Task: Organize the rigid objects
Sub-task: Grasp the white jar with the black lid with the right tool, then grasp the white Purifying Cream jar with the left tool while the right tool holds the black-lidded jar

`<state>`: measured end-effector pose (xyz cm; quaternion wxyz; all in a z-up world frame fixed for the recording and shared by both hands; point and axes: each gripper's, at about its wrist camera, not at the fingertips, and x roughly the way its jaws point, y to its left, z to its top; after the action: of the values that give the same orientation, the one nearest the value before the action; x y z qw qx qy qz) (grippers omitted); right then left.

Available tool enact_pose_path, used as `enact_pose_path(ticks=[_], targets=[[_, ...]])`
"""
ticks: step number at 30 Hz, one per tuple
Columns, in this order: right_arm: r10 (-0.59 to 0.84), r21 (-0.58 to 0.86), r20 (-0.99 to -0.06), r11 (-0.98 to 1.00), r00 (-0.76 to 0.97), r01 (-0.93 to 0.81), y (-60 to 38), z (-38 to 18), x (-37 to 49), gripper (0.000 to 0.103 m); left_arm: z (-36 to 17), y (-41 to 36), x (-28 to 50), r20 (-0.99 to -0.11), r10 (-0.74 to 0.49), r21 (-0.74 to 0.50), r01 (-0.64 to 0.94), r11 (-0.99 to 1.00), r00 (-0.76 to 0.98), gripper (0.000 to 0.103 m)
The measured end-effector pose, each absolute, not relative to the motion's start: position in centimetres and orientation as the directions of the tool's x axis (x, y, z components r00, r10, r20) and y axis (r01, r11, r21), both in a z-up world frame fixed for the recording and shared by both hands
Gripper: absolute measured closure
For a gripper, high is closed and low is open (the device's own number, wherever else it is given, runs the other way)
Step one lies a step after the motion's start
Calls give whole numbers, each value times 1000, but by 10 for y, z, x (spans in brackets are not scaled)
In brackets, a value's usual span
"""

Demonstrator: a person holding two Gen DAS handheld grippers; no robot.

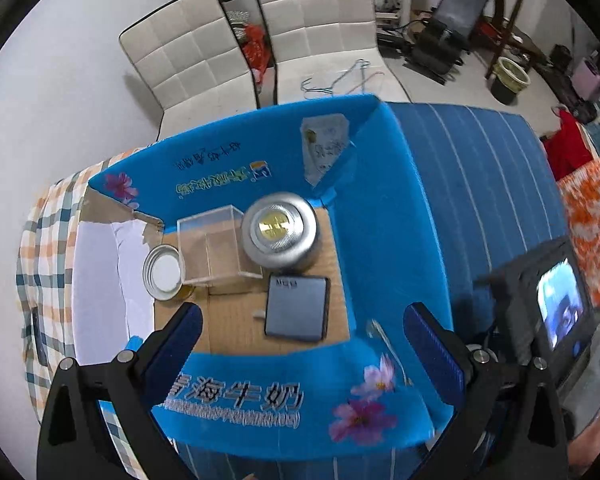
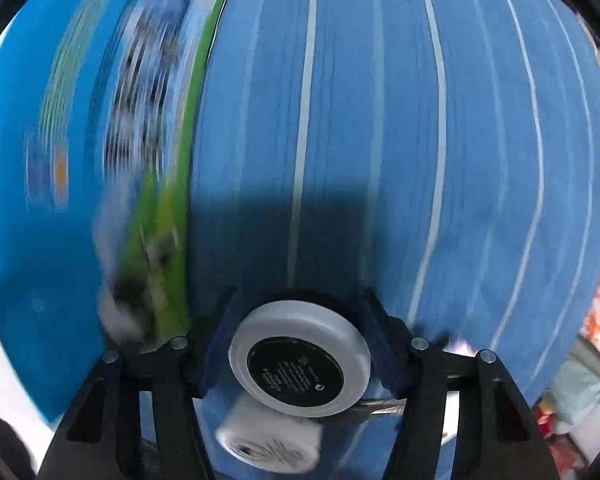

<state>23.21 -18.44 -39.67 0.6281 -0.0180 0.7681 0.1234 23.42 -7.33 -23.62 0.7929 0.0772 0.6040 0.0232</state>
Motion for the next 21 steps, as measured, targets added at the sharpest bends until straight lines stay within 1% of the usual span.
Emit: enact_pose_path(ticks=[3,9,10,12,13,14,15,18,21], targets=[[91,136,-971,970,-219,-201,-182,-398,199,39,-233,-79,216,-954,124,155,95,983,272,0],[66,128,-965,963,-252,-238,-172,-399,140,39,-226,-85,179,-957,111,154,142,978,269,0],[74,130,-966,967,-247,-217,-175,-397,136,39,-225,-84,174,-958,104,147,145,979,267,0],[130,156,-970,980,-204,-121,-194,-384,129,35,-221,-83,157,-961,75,117,146,982,267,0],[167,180,-971,981,-169,-67,-207,-374,125,32,-221,-83,150,-965,50,91,149,985,259,0],[188,193,-973,981,-132,-26,-219,-365,121,26,-222,-85,138,-972,-1,38,164,986,233,0],[197,196,-978,980,-73,22,-233,-353,117,26,-224,-89,129,-976,-32,7,177,984,215,0],[137,142,-989,983,53,115,-261,-324,83,25,-245,-111,92,-986,-93,-60,222,973,141,0],[101,125,-987,970,123,209,-280,-316,48,24,-279,-134,73,-993,-112,-101,254,962,31,0]])
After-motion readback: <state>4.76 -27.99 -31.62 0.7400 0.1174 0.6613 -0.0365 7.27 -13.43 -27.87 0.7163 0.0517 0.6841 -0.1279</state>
